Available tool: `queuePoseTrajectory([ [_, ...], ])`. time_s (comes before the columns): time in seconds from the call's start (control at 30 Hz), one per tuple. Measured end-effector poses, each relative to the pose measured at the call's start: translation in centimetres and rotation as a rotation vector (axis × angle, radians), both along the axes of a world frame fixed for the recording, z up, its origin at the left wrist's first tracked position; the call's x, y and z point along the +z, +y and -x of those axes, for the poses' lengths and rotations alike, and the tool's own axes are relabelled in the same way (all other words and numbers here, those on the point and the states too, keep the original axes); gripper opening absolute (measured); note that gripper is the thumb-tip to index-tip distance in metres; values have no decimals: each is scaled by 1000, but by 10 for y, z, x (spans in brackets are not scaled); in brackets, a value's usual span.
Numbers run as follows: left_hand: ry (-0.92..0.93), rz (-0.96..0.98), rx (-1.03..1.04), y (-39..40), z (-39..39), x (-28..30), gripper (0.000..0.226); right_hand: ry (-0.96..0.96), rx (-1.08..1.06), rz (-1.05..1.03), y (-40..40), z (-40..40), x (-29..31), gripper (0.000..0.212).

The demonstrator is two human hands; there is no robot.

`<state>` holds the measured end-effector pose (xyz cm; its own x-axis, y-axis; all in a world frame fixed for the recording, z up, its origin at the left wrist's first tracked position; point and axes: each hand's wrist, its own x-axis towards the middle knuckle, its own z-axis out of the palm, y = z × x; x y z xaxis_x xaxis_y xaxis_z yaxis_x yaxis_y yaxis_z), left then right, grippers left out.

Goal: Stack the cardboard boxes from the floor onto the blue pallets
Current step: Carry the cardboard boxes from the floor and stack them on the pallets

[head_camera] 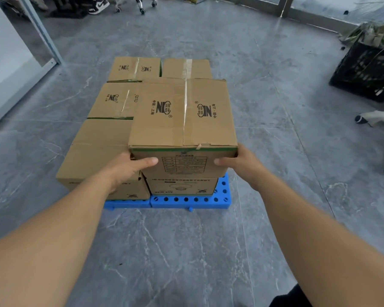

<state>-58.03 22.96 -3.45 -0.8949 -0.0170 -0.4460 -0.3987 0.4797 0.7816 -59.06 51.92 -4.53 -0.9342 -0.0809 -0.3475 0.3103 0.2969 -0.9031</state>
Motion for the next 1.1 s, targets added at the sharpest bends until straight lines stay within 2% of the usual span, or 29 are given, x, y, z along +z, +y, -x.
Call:
queuePoseTrajectory([
  [0.1, -36, 72, -5, -4, -2, -17, 68, -84, 17, -94, -4, 0, -25, 48],
  [0.2, -58, 69, 45, -5, -2, -29, 67, -110, -22, -185, -12, 3, -42, 39],
  [0.3, -81, 63, 53, -3, -2, -37, 56, -99, -79, -142, -14, 9, -51, 29],
  [0.5, -71, 118, 58, -2, 0, -45, 38, -117, -105, -146, -16, 8, -68, 29],
  [0.7, -43, 190, 77, -2, -2, -47, 40, -119, -120, -167, -18, 10, -68, 31],
  [1.1, -8, 190, 130, 4, -4, -50, 44, -103, -131, -219, -20, 11, -68, 25],
])
